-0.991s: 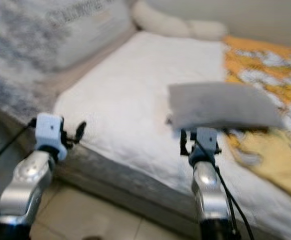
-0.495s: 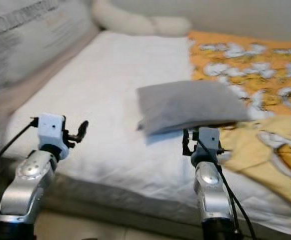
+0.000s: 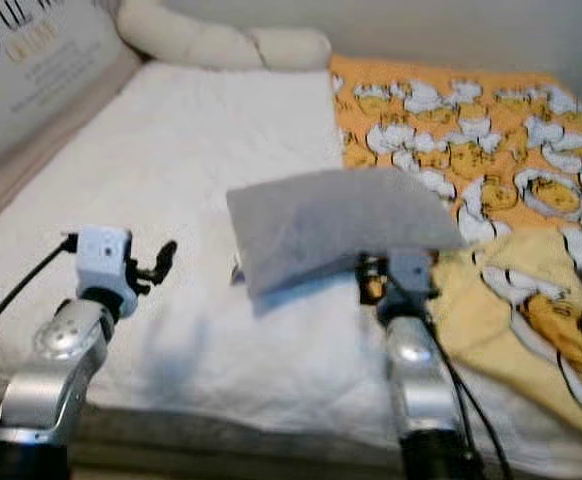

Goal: Clean up the room

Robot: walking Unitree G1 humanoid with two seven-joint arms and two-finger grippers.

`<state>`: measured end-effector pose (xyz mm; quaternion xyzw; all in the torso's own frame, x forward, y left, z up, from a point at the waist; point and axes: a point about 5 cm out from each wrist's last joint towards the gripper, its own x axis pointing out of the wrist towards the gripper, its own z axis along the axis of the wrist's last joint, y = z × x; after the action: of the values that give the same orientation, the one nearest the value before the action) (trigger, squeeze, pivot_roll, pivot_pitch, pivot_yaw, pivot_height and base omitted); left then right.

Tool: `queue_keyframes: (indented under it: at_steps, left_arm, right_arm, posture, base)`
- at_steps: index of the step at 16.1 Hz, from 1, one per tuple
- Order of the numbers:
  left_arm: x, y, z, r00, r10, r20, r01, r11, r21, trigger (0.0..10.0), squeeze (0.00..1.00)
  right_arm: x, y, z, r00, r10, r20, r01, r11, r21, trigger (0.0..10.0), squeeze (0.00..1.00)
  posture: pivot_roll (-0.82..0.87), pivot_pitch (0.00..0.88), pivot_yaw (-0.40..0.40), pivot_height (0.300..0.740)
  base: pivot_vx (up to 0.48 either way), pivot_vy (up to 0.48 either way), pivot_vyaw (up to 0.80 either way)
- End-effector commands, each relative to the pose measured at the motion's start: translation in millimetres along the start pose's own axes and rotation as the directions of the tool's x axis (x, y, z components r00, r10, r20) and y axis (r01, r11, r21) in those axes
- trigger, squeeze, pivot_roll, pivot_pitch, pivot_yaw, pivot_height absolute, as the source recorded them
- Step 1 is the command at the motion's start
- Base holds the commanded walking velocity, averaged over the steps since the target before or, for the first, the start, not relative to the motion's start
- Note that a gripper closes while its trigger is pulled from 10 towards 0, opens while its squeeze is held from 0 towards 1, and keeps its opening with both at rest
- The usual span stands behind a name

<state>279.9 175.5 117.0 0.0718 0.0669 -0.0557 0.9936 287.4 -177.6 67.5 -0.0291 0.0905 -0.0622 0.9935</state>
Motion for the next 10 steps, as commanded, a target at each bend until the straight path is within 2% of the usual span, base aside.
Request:
queue_keyframes:
  at_steps: [1, 5, 9, 10]
  left_arm:
    - [-1.2, 8.0, 0.7, 1.000, 0.020, -0.003, -0.020, 1.000, 0.011, 10.0, 0.00]
    - [-0.9, 7.7, 1.7, 1.000, 0.024, 0.000, -0.024, 1.000, 0.016, 10.0, 0.00]
    - [-1.0, 7.1, 2.1, 1.000, 0.019, 0.006, -0.019, 1.000, 0.023, 10.0, 0.00]
    - [-0.9, 7.3, 2.2, 1.000, 0.018, 0.005, -0.019, 1.000, 0.025, 10.0, 0.00]
  right_arm:
    - [0.8, 10.8, 4.4, 0.999, 0.034, 0.018, -0.034, 0.999, 0.009, 10.0, 1.00]
    - [1.0, 10.7, 5.9, 0.999, 0.033, 0.028, -0.033, 0.999, 0.009, 10.0, 1.00]
    - [1.4, 11.5, 5.9, 0.999, 0.033, 0.026, -0.033, 0.999, 0.007, 10.0, 0.98]
    - [1.4, 11.7, 5.9, 0.999, 0.033, 0.025, -0.034, 0.999, 0.008, 10.0, 0.76]
  posture:
    - [0.03, 0.000, -0.014, 0.740]
    - [0.03, 0.000, -0.016, 0.740]
    - [0.03, 0.000, -0.014, 0.740]
    - [0.03, 0.000, -0.015, 0.740]
  base:
    - [0.349, 0.000, 0.00]
    - [0.335, 0.000, 0.00]
    - [0.000, 0.000, 0.00]
    - [0.000, 0.000, 0.00]
